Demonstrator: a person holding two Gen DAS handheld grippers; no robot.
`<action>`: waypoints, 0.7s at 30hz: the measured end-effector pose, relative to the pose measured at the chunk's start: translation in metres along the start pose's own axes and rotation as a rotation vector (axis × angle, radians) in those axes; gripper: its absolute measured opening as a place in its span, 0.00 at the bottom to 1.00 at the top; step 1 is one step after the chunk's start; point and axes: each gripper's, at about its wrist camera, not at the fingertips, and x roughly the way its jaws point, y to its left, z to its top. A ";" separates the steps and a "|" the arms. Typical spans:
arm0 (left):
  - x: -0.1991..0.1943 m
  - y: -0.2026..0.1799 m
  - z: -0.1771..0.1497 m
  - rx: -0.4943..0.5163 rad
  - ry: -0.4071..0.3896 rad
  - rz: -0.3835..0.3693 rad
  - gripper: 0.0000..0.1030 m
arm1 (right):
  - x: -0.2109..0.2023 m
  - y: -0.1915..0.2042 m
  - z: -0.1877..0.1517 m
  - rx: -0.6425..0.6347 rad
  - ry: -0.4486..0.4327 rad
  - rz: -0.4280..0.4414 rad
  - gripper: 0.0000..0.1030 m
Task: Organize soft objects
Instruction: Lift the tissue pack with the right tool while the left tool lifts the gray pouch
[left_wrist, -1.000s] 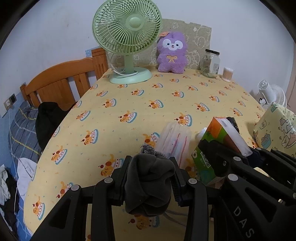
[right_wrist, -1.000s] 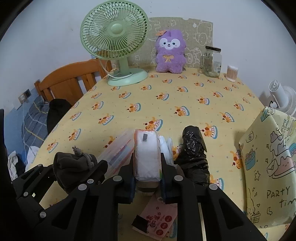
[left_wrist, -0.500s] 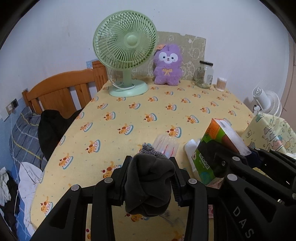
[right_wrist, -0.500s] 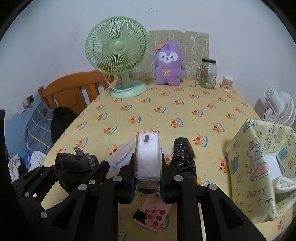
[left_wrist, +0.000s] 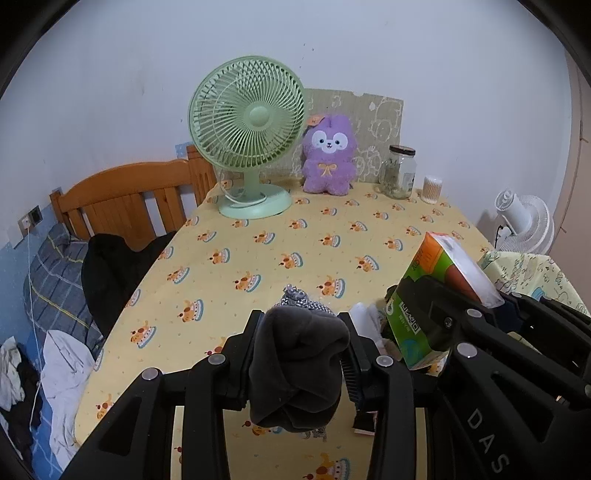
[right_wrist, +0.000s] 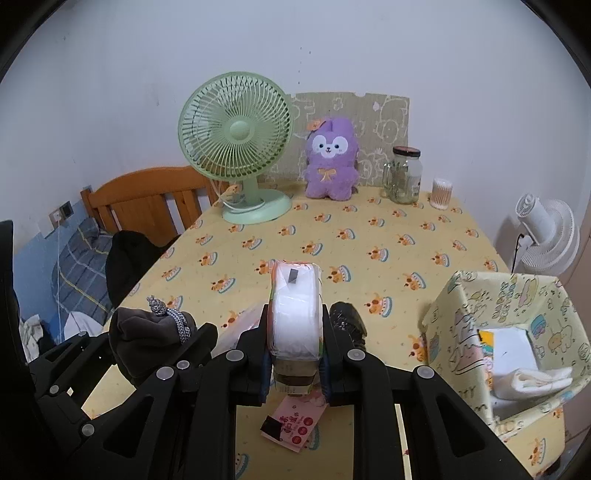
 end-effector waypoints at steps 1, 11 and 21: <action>-0.001 -0.001 0.001 0.000 -0.001 -0.002 0.38 | -0.002 0.000 0.001 0.000 -0.003 -0.001 0.23; -0.014 -0.014 0.015 0.017 -0.031 -0.011 0.39 | -0.021 -0.008 0.015 0.003 -0.035 -0.022 0.23; -0.017 -0.027 0.022 0.021 -0.030 -0.031 0.39 | -0.029 -0.021 0.021 0.011 -0.053 -0.039 0.23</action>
